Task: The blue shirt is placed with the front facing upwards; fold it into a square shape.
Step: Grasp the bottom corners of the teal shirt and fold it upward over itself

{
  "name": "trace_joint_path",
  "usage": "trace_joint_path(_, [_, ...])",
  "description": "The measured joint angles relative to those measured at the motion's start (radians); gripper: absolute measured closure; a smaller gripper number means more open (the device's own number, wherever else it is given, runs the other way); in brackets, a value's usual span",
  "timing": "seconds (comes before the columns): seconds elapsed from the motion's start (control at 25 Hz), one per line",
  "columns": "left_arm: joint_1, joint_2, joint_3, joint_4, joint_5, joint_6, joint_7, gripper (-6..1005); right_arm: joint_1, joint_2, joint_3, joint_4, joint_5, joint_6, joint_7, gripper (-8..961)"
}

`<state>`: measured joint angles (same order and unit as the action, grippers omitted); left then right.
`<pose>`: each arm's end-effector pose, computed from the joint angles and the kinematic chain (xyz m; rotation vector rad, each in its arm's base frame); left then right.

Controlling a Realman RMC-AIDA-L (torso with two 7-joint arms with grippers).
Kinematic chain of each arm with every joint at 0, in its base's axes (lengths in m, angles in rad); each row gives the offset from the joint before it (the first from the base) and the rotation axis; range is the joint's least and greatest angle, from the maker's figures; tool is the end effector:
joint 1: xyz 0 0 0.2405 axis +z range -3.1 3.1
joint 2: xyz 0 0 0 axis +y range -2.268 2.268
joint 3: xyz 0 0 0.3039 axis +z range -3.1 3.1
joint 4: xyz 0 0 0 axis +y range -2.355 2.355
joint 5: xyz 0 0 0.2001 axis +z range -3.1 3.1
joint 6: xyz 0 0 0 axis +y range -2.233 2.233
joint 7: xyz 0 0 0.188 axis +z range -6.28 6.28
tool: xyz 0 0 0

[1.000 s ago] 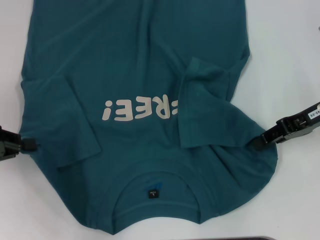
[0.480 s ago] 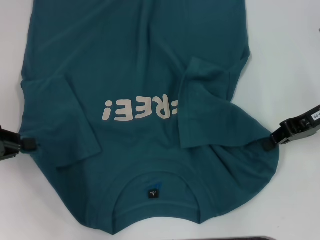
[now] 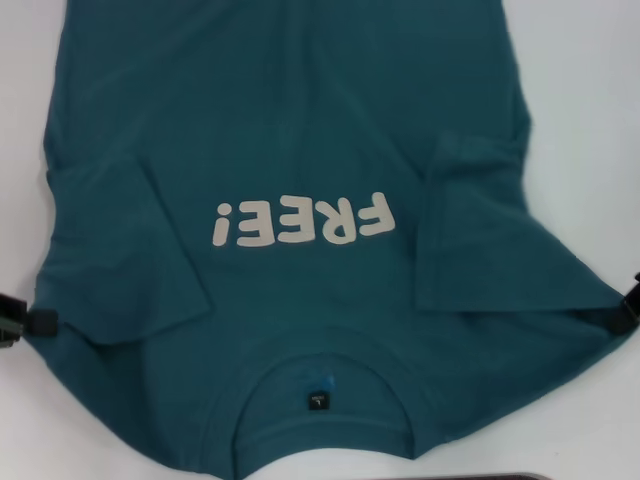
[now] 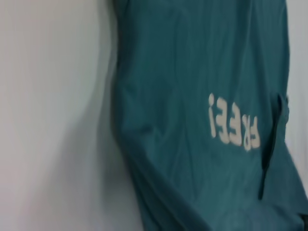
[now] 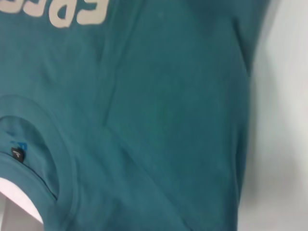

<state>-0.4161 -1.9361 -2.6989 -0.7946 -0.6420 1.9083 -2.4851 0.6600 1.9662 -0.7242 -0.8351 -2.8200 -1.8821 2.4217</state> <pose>-0.3749 0.2701 0.0177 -2.0929 -2.3062 -0.2953 0.3471 0.3161 -0.0022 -2.4101 1.8933 -0.5435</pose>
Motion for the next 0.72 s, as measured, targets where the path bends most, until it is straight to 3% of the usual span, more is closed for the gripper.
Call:
trace_joint_path(0.24, [0.022, -0.003, 0.087, -0.029, 0.018, 0.038, 0.0, 985, -0.003, 0.015, 0.0, -0.009, -0.053, -0.02, 0.006, 949])
trace_joint_path(0.72, [0.034, -0.015, 0.111, -0.046, 0.099, 0.088, 0.014, 986, -0.026, 0.026, -0.005, -0.006, -0.095, -0.039, -0.005, 949])
